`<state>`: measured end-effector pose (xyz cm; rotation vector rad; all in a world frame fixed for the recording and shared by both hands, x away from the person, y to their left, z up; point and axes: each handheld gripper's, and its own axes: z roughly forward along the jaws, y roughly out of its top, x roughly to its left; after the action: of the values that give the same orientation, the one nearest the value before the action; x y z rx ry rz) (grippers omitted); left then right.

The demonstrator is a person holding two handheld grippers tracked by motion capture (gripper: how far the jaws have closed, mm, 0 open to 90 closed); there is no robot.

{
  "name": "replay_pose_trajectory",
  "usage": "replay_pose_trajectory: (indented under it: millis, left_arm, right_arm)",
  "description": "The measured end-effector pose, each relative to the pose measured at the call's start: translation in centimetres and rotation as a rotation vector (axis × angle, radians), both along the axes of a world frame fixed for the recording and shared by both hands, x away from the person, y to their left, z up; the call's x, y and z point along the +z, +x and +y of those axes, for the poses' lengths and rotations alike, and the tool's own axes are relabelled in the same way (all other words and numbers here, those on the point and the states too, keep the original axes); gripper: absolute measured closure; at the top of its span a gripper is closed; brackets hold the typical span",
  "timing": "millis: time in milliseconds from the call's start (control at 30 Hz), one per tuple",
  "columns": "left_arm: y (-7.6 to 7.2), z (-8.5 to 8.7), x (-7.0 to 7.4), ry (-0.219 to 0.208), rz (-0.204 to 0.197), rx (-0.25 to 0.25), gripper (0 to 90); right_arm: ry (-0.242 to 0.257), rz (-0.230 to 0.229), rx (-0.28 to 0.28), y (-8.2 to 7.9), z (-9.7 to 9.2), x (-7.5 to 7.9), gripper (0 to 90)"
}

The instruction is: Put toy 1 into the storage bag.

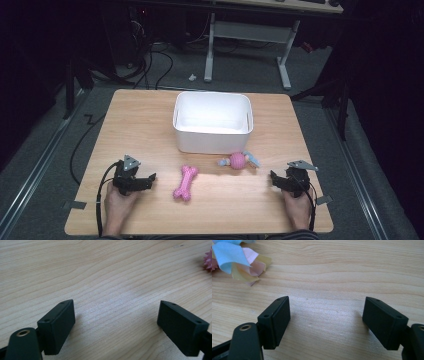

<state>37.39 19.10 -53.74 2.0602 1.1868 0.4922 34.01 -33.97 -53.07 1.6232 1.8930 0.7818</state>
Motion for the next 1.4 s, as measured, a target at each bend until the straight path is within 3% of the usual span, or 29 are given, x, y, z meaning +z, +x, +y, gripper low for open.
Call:
replay_pose_trajectory:
  millis: [633,1100,1400]
  left_arm:
    - [-0.04,-0.20,0.01,0.001,0.000,0.022,15.2]
    - [0.01,-0.03,0.24,0.006,0.004,-0.011,22.6]
    - [-0.57,-0.40,0.67,-0.042,0.030,-0.018,21.8]
  right_arm:
    - [-0.001,-0.002,-0.001,-0.04,0.05,0.00,23.3]
    - [0.000,-0.003,0.005,-0.09,0.09,0.01,24.7]
    - [0.002,-0.002,0.005,-0.08,0.12,0.02,24.9]
